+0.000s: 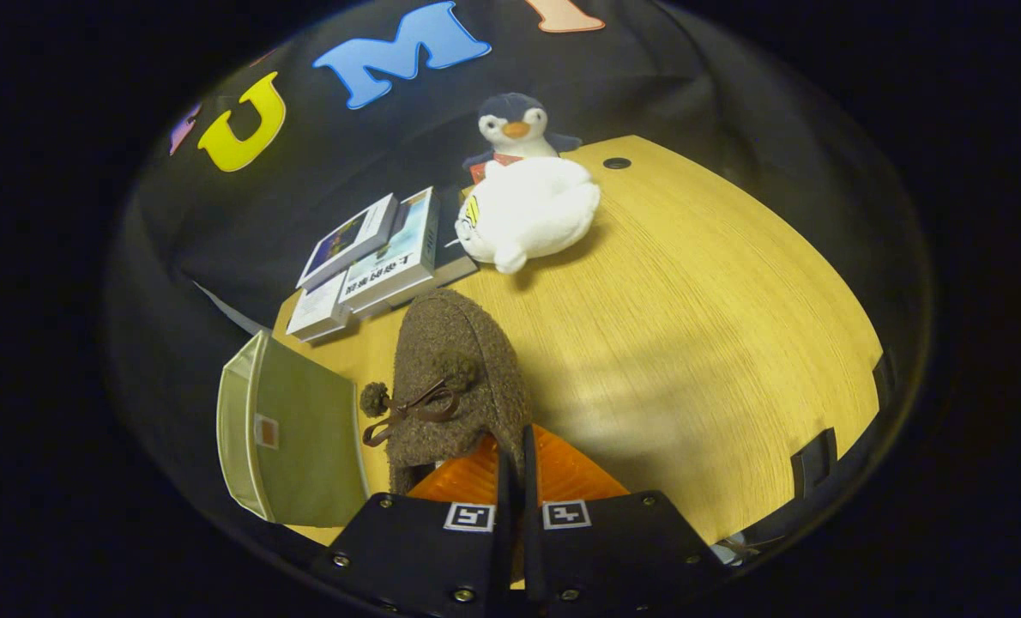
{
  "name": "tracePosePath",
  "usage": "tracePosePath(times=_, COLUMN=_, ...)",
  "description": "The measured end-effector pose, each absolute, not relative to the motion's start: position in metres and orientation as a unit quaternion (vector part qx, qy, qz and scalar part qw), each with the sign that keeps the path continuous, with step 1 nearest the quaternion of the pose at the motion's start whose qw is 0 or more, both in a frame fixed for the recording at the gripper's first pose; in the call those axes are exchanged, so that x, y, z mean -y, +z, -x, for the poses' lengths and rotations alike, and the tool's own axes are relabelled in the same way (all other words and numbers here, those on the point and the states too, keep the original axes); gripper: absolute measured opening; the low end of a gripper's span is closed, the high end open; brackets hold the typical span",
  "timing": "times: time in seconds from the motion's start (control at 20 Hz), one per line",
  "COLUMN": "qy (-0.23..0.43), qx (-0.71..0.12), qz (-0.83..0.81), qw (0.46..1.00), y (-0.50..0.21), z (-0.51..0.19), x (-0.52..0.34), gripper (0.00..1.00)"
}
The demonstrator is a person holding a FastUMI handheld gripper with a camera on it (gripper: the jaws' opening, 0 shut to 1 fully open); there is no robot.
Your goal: Open the storage box then place both shoes into the box .Put the left shoe in first, then the right shoe, with the right side of both shoes facing outward in a uniform manner.
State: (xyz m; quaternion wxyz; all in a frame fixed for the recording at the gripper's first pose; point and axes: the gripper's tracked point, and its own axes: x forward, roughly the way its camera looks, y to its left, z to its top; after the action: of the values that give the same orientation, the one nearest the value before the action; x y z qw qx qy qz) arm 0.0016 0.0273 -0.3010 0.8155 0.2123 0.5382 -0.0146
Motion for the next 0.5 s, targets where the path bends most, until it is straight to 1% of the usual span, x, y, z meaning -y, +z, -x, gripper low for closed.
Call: tracePosePath(times=0.5, qy=0.044, qx=-0.514, qz=-0.242, qw=0.822, y=-0.239, z=-0.029, x=-0.122, gripper=0.06)
